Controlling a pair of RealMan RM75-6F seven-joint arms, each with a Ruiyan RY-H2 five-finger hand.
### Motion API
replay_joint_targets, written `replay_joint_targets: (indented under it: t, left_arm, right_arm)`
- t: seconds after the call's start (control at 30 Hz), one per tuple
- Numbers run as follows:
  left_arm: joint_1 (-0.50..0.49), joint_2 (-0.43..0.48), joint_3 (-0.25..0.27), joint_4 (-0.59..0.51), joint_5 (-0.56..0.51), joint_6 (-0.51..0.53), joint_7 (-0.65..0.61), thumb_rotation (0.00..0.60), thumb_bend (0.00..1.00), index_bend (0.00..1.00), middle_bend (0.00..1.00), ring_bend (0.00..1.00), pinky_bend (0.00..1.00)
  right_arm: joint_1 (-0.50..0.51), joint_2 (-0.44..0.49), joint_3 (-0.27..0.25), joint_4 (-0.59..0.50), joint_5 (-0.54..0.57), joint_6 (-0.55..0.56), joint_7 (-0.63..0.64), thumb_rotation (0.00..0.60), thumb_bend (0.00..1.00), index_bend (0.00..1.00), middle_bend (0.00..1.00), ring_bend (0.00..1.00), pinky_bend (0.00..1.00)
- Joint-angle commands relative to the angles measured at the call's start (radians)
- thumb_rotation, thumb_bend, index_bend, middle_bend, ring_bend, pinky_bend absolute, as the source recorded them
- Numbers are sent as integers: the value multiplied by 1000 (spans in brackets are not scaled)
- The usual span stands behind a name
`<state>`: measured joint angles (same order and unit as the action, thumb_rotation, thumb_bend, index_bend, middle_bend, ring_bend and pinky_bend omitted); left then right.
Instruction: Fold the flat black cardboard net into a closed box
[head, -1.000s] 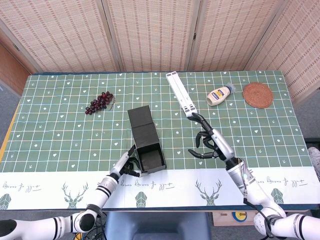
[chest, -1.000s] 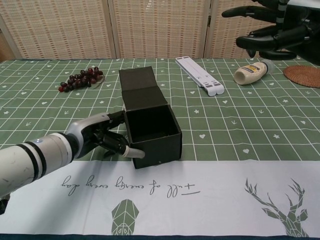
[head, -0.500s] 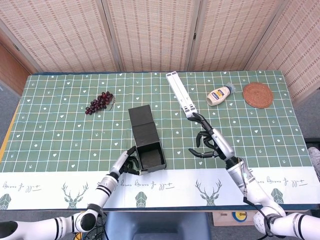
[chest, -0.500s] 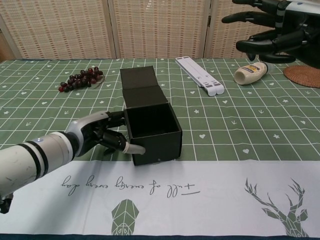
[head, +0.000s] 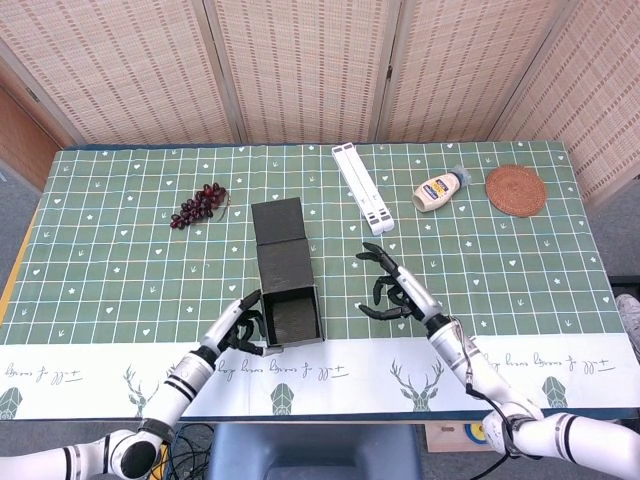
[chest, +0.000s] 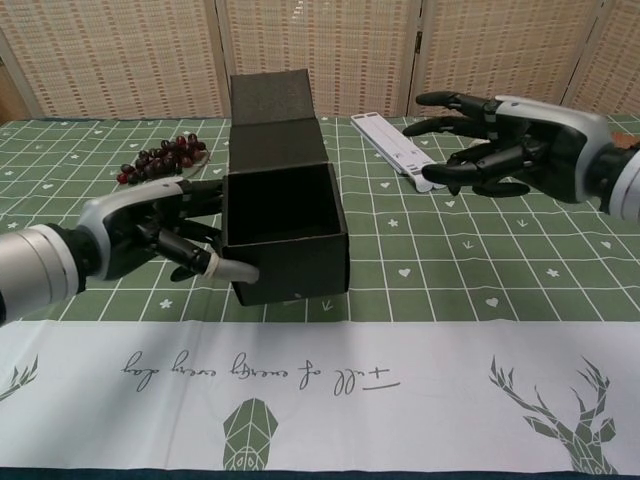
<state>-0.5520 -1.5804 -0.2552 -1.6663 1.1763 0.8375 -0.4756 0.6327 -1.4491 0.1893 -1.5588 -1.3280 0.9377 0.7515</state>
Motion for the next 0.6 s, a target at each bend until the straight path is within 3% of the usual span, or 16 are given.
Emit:
replay_joint_targets:
  t: [0.03,0.6]
  left_arm:
    - [17,43,20,-46,46,10,-25,600,54,227,321,572,821]
    - [19,132,94,-173,182,32,-55,600,54,228,321,565,819]
  right_arm:
    - [24,-43,13,35,29,-32,-27,600,282,0,128,632,1000]
    - [97,-186,90,108,130,-98,-129,600,282,0,137,632,1000]
